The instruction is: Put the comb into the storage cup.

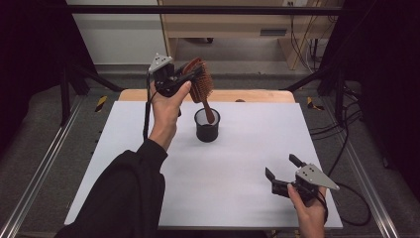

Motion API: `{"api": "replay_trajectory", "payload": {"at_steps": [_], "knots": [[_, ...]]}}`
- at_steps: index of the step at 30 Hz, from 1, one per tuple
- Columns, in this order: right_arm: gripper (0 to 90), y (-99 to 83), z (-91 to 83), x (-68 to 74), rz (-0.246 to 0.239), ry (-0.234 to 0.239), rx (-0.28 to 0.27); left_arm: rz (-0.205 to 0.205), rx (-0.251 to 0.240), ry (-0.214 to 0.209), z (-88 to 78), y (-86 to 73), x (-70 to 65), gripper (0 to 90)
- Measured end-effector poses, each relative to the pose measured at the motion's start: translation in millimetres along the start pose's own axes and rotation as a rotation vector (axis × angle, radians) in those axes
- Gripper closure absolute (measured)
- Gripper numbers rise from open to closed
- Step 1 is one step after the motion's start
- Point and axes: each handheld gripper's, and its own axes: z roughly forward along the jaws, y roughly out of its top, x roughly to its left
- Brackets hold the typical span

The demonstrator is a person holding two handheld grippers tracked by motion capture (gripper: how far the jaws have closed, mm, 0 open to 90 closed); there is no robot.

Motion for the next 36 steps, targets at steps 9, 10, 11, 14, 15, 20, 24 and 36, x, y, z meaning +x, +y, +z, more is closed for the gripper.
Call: {"api": "replay_trajectory", "payload": {"at_steps": [9, 10, 11, 14, 15, 20, 24, 36], "knots": [[6.3, -0.4, 1.4, 0.3, -0.002, 0.004, 0.006, -0.012, 0.007, -0.005, 10.3, -10.9, 5.2, 53.8], [6.3, -0.4, 1.4, 0.3, -0.002, 0.004, 0.006, -0.009, 0.010, -0.006, 11.1, -11.5, 5.1, 53.8], [6.3, -0.4, 1.4, 0.3, -0.003, 0.004, 0.007, -0.007, 0.012, -0.006, 12.0, -12.2, 4.9, 53.8], [6.3, -0.3, 1.3, 0.7, -0.004, 0.005, 0.005, 0.004, 0.019, -0.006, 14.5, -15.0, 5.1, 53.7], [6.3, -0.2, 1.1, 0.8, -0.004, 0.004, 0.005, 0.008, 0.021, -0.005, 15.3, -16.1, 5.6, 53.7], [6.3, -0.3, 1.2, 0.3, -0.001, 0.004, 0.005, 0.002, 0.034, 0.000, 18.6, -23.9, 8.2, 53.7], [6.3, -0.6, 1.0, -0.3, -0.001, 0.002, 0.005, -0.004, 0.042, 0.000, 20.8, -30.8, 10.3, 53.7], [6.2, -0.6, 1.2, -0.4, 0.000, 0.003, 0.006, -0.027, 0.067, 0.002, 24.8, -45.5, 17.1, 53.6]]}}
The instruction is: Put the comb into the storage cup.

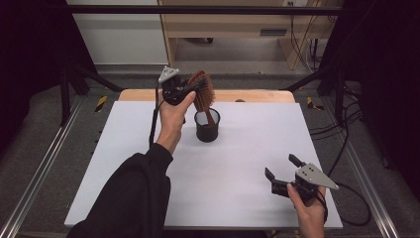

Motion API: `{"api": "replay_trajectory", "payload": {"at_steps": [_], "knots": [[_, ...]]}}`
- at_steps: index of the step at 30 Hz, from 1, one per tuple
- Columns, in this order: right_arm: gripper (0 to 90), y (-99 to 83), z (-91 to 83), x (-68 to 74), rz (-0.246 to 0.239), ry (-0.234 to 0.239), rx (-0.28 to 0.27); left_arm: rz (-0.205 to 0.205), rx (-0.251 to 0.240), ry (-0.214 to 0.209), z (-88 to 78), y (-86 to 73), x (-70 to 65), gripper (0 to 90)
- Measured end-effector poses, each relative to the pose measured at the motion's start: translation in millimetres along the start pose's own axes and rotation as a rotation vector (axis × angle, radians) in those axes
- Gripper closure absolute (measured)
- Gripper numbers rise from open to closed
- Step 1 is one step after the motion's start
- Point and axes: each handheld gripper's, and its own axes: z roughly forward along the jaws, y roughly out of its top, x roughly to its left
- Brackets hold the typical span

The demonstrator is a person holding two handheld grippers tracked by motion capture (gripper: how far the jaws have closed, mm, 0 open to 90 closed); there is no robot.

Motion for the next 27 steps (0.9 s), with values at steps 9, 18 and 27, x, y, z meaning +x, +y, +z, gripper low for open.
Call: {"api": "replay_trajectory", "payload": {"at_steps": [9, 18, 27], "knots": [[6.2, -0.4, 0.2, -0.3, 0.002, -0.003, 0.003, -0.004, 0.012, -0.009, 3.1, -8.3, -0.5, 53.6], [6.1, -0.4, 0.5, 0.5, 0.000, 0.000, 0.005, -0.021, 0.010, -0.007, 2.6, -12.4, 2.8, 53.5], [6.1, -0.6, 0.6, 0.4, 0.002, 0.001, 0.005, -0.026, 0.012, -0.006, 3.2, -13.6, 4.7, 53.5]]}}
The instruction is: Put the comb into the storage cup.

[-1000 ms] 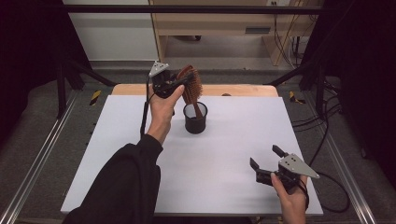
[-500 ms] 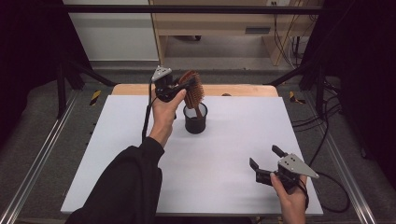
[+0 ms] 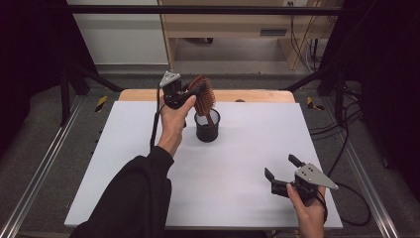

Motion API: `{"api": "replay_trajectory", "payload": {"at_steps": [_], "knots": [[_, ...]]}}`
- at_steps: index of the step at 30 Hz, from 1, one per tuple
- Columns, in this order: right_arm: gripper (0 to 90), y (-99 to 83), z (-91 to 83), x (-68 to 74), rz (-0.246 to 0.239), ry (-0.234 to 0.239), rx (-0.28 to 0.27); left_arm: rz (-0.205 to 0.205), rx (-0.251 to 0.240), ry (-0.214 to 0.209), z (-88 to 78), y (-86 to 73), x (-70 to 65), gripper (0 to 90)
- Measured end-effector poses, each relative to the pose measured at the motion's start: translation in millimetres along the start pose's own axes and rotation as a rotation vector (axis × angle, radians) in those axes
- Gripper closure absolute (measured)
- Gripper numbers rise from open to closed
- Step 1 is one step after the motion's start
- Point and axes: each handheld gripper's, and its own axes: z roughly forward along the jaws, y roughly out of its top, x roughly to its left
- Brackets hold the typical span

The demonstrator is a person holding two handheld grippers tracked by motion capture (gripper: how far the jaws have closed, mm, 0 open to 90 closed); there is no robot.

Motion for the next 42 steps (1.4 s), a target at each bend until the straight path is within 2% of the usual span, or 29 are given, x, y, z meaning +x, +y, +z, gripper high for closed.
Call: {"api": "replay_trajectory", "payload": {"at_steps": [25, 42], "knots": [[6.0, -0.1, 0.4, 0.3, 0.001, 0.003, 0.001, -0.020, 0.006, 0.004, 0.6, -4.1, 7.1, 52.8], [5.9, -0.7, 1.2, 0.6, 0.001, 0.006, 0.006, -0.024, 0.010, 0.023, 0.0, -5.9, 17.0, 48.7]]}}
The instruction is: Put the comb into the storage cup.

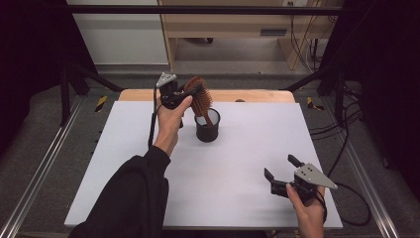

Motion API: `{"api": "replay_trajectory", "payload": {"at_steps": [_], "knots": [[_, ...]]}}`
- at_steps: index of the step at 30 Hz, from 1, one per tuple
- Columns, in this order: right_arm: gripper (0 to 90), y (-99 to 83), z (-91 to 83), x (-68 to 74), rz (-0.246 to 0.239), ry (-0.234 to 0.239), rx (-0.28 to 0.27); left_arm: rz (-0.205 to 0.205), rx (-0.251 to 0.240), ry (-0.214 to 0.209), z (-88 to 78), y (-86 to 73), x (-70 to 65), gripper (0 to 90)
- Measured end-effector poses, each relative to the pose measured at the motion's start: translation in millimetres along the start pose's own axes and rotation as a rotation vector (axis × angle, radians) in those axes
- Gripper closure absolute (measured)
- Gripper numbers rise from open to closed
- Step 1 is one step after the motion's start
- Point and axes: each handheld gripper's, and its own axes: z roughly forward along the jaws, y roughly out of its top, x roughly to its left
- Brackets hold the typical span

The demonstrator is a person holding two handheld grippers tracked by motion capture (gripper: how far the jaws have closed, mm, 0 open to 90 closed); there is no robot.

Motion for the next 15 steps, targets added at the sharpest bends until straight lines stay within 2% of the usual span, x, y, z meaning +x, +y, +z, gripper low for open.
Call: {"api": "replay_trajectory", "payload": {"at_steps": [8, 15], "knots": [[5.8, -0.6, 0.8, 0.4, -0.001, 0.003, 0.010, -0.020, 0.009, 0.023, -1.5, -1.2, 9.7, 46.4], [5.8, -0.9, 1.7, 0.6, -0.001, 0.005, 0.016, -0.018, 0.012, 0.033, -2.5, -2.7, 14.7, 45.2]]}}
